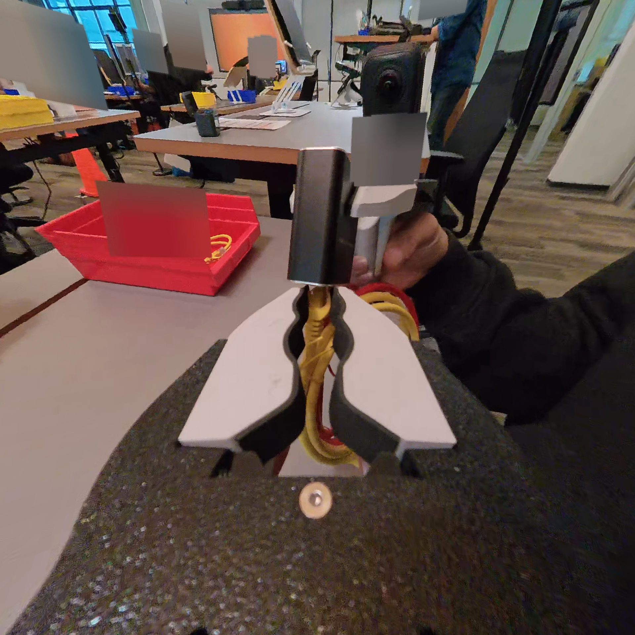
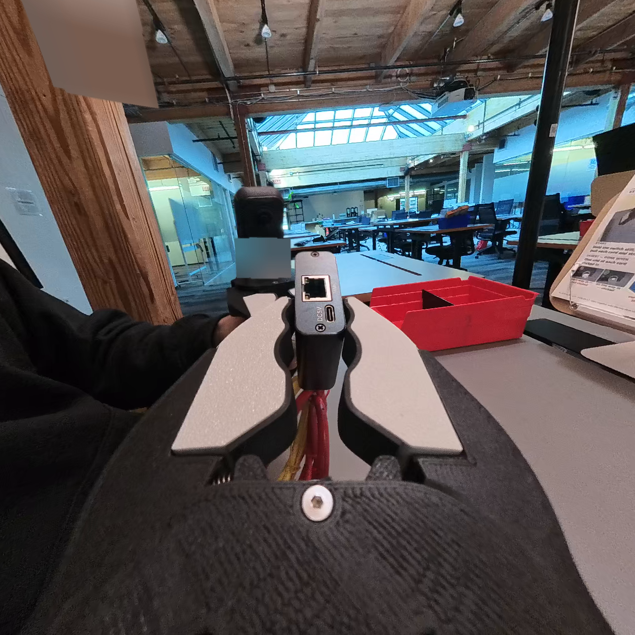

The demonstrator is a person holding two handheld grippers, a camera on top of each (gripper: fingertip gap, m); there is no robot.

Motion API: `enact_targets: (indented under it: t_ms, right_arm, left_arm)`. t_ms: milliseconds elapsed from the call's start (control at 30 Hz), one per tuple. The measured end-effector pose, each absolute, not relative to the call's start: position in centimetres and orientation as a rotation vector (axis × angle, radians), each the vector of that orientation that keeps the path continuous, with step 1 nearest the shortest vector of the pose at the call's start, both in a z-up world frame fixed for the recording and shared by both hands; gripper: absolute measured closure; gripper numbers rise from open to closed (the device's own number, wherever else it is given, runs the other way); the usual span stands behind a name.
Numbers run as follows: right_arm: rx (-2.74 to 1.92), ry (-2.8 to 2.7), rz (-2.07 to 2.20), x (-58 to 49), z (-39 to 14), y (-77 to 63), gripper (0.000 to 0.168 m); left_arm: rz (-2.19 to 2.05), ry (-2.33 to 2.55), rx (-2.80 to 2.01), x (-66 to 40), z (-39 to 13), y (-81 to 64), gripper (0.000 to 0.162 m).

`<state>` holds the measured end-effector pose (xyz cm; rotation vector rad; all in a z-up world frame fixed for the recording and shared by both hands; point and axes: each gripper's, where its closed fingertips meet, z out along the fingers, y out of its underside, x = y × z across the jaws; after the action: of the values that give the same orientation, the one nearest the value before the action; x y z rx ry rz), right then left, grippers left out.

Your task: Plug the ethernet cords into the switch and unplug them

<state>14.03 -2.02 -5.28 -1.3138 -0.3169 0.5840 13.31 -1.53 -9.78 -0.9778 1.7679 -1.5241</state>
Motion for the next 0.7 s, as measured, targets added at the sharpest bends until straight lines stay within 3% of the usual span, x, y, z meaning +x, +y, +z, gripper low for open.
enact_targets:
  t_ms: [700]
  right_arm:
    - [-1.249, -0.313, 0.589, 14.3, -4.3, -2.9, 0.142]
  left_arm:
    - [-1.183, 1.788, -0.856, 13.8, -8.7, -2.0, 0.147]
